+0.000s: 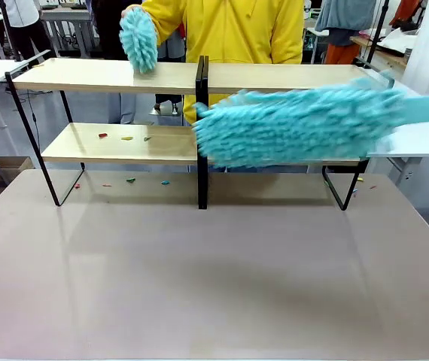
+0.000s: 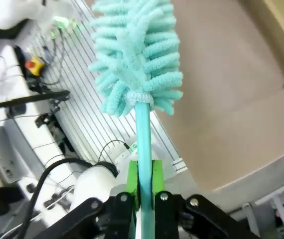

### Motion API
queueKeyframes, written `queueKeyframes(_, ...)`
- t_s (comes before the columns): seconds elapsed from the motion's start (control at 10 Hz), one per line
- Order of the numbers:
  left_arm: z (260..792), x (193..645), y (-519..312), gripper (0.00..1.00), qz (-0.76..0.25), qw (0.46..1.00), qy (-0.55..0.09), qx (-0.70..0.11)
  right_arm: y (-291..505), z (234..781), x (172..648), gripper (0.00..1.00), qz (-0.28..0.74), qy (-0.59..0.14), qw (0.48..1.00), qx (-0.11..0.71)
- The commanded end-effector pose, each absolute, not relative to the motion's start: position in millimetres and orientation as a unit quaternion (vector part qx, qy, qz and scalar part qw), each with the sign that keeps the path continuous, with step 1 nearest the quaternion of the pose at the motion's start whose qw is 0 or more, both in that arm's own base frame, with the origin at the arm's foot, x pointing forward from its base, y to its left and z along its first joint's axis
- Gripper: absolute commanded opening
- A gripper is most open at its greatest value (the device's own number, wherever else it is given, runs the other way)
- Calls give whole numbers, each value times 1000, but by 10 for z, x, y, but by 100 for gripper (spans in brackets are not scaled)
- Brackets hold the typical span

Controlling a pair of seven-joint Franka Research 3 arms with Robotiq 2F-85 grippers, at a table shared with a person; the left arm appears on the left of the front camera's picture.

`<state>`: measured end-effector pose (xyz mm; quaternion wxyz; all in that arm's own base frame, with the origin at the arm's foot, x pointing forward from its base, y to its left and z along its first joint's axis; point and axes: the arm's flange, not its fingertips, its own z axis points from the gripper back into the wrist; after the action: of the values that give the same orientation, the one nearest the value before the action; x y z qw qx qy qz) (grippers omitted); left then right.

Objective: Clean the shelves.
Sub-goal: Clean another randomly selected level of the Shelf with the Duster.

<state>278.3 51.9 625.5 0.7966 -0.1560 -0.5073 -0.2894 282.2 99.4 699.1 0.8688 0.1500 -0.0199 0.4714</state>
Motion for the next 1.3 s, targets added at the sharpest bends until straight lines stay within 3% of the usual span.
queueKeyframes(0.0,6257,2791,529,100,-292,796,-508,-154,1597,6747,2898,12,437,-57,889,125)
queueKeyframes(0.2,6257,2791,529,100,-292,796,-508,-154,2497,6364,3034,12,343,-142,927,46)
queueKeyframes(0.3,6257,2791,529,100,-292,796,-508,-154,2795,6217,3012,12,334,-172,926,44)
queueKeyframes(0.4,6257,2791,529,100,-292,796,-508,-154,2859,6160,2980,12,379,-106,918,35)
queueKeyframes(0.6,6257,2791,529,100,-292,796,-508,-154,2612,6404,2960,12,371,-141,915,79)
queueKeyframes(0.7,6257,2791,529,100,-292,796,-508,-154,2931,6164,2949,12,371,-138,916,63)
queueKeyframes(0.8,6257,2791,529,100,-292,796,-508,-154,2876,6217,2887,12,320,-183,927,65)
queueKeyframes(1.2,6257,2791,529,100,-292,796,-508,-154,3581,5898,3247,12,238,-192,952,23)
